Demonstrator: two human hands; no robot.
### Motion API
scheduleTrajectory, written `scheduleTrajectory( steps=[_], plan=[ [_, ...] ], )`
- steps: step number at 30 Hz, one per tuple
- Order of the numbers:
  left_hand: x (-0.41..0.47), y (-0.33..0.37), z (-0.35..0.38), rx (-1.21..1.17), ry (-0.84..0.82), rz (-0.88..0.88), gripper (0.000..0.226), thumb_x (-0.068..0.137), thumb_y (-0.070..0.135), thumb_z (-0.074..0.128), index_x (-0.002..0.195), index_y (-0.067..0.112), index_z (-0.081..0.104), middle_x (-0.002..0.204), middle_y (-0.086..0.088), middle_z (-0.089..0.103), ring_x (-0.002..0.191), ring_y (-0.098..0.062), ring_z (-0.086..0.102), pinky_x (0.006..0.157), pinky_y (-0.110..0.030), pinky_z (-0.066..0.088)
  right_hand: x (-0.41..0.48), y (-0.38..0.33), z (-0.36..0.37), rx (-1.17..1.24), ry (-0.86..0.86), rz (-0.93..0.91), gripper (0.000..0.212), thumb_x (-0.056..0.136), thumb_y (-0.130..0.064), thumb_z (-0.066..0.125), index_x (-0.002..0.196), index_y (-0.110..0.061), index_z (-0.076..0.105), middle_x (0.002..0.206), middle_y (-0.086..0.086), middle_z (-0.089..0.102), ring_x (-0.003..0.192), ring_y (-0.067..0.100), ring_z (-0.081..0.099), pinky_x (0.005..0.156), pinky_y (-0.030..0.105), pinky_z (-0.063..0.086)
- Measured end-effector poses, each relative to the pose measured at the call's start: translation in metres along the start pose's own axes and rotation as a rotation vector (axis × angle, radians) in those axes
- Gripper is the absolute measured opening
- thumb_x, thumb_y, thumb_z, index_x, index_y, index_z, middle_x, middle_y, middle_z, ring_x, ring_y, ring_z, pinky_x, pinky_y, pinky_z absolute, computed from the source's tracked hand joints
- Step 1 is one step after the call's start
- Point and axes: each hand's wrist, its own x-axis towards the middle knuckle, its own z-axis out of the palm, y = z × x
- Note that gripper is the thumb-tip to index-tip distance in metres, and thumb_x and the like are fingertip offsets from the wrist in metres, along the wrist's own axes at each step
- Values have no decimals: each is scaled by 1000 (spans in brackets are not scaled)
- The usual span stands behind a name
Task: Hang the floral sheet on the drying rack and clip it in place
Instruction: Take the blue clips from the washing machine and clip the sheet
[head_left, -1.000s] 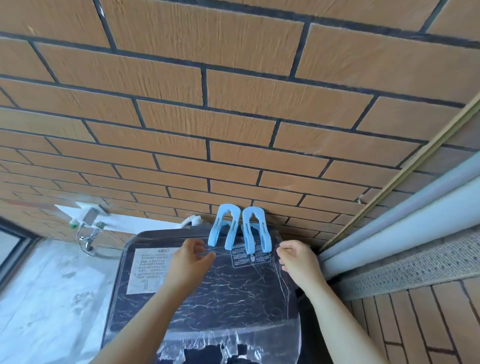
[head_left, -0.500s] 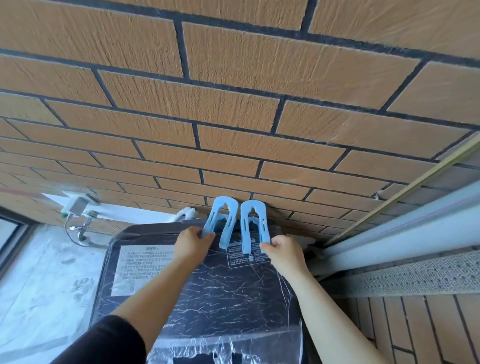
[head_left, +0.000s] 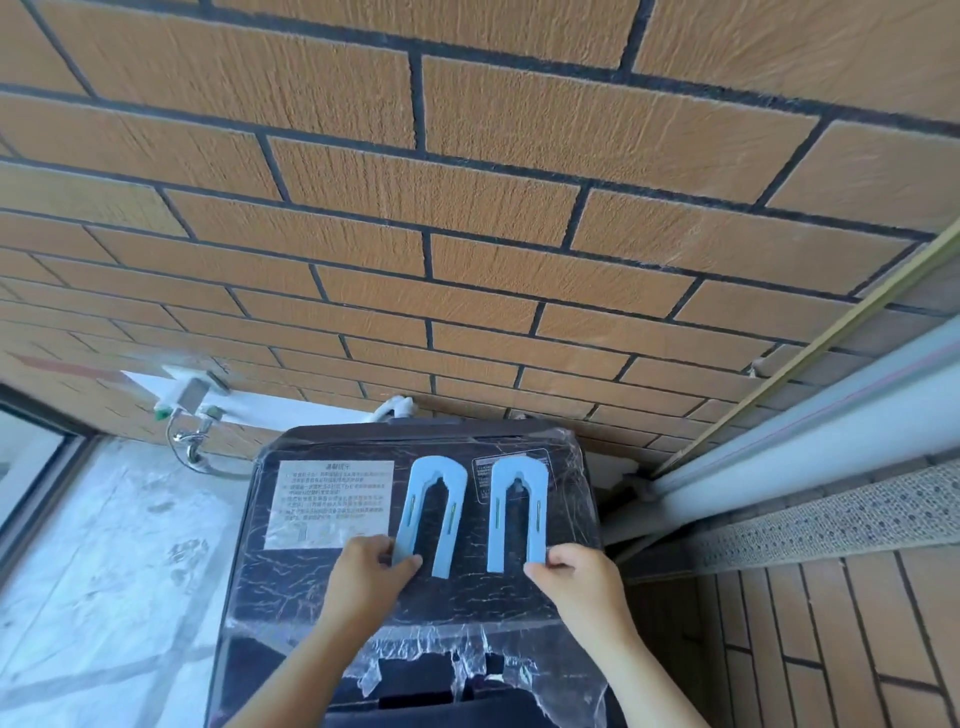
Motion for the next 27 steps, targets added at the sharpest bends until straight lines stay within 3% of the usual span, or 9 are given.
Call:
scheduleTrajectory(
  steps=[2, 4, 6, 8, 11, 16, 21, 24, 27],
  plan=[
    [-7, -9, -1, 22, -5, 16, 25, 84, 27, 70, 76, 3, 69, 75, -9, 72, 58, -19, 60, 50, -23, 40, -7, 7, 5, -32, -20, 5, 40, 78, -40, 66, 80, 0, 66, 76, 13, 68, 65, 25, 62, 57, 28, 46],
    [-11, -12, -1, 46, -15, 35, 27, 84, 31, 69, 76, 5, 70, 76, -4, 72, 63, -18, 64, 53, -22, 43, -11, 8, 6, -26, -29, 33, 33, 79, -40, 67, 84, -7, 71, 79, 5, 71, 76, 24, 66, 67, 35, 54],
    [-13, -13, -2, 60, -2, 35, 29, 85, 35, 67, 80, 6, 66, 82, -3, 70, 72, -18, 63, 61, -25, 45, -15, 5, 4, 19, -28, 54, 16, 82, -35, 69, 89, -22, 73, 88, -8, 73, 82, 12, 68, 76, 31, 56],
    [-14, -11, -5, 42, 25, 30, 23, 85, 37, 66, 90, 15, 60, 91, 3, 64, 83, -14, 61, 68, -25, 46, -15, 2, 0, 42, 13, 68, 24, 84, -36, 68, 105, -23, 68, 105, -9, 69, 89, 5, 65, 83, 30, 54],
    [-9, -4, -10, -20, 58, 38, 29, 85, 37, 67, 101, 15, 56, 101, 2, 62, 91, -14, 60, 72, -25, 45, -8, -6, -8, 39, 63, 68, 40, 89, -36, 64, 122, -15, 58, 115, 0, 65, 92, 9, 60, 76, 22, 47],
    [5, 25, -11, -33, 63, 14, 38, 84, 39, 68, 106, 11, 56, 102, 1, 58, 90, -17, 57, 64, -25, 41, 14, -21, -13, 51, 83, 57, 27, 92, -31, 62, 111, -13, 58, 104, -1, 67, 78, 0, 57, 57, 11, 39],
    [16, 35, -4, -71, -41, -24, 27, 87, 38, 65, 92, 15, 52, 84, 0, 52, 75, -19, 47, 64, -29, 37, 27, -26, -2, 4, 32, 116, 23, 91, -33, 62, 99, -12, 55, 92, 1, 62, 75, 10, 59, 61, 24, 47],
    [16, 33, -4, -136, -25, -18, 17, 89, 33, 63, 80, 21, 55, 83, -2, 58, 71, -20, 51, 67, -30, 41, 26, -28, 0, 33, 23, 125, 27, 91, -34, 60, 101, -9, 54, 93, 5, 61, 72, 10, 55, 60, 24, 43],
    [12, 31, -7, -189, -44, -6, 15, 88, 32, 64, 85, 18, 63, 81, -4, 62, 64, -17, 52, 60, -28, 41, 19, -31, -4, 101, 22, 121, 27, 92, -32, 60, 102, -8, 52, 93, 7, 59, 73, 10, 57, 60, 21, 44]
  ],
)
